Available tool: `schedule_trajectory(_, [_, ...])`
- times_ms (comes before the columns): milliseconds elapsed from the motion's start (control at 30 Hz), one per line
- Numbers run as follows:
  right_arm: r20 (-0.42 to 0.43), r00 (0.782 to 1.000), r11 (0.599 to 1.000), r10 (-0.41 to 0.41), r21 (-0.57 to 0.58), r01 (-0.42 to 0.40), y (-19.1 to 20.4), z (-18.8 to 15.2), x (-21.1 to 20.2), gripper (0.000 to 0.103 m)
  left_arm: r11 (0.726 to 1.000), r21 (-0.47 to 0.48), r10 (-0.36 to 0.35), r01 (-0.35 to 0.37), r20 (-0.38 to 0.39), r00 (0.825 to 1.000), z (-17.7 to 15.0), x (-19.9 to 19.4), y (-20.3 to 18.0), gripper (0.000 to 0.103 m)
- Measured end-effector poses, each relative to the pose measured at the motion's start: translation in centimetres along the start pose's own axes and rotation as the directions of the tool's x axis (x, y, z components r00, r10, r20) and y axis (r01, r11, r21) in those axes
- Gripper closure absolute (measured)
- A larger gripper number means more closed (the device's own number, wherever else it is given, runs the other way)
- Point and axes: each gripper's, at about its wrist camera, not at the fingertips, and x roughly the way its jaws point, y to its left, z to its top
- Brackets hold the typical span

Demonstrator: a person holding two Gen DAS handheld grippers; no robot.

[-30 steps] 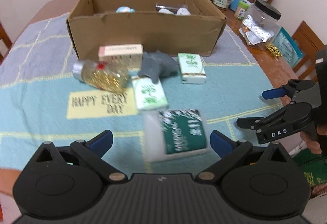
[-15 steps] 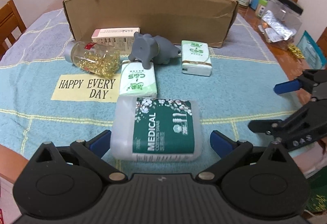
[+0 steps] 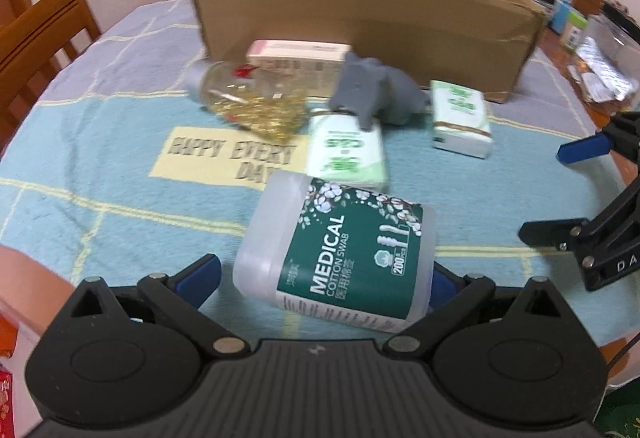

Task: Organize objects
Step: 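Move the left gripper to the white MEDICAL swab tub while the right approaches a green C&S pack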

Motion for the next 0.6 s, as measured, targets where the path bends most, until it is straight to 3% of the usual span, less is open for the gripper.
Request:
schedule_trajectory(367, [0.077,0.997,0.989,0.022,-0.146,-0.011,1.0,4.1,1.7,0.0,0.998,-0.051,0.021,-0.022,-0.021,1.0,0.3,0.1,2.4,0.002])
schedule_trajectory(600, [0.112,0.994,0.993,0.014,-0.115,-0.001,1.1,5.3,2.9,0.0,0.998,-0.055,0.002,-0.003,-0.028,1.0,0.6,0.3,2.7,0.002])
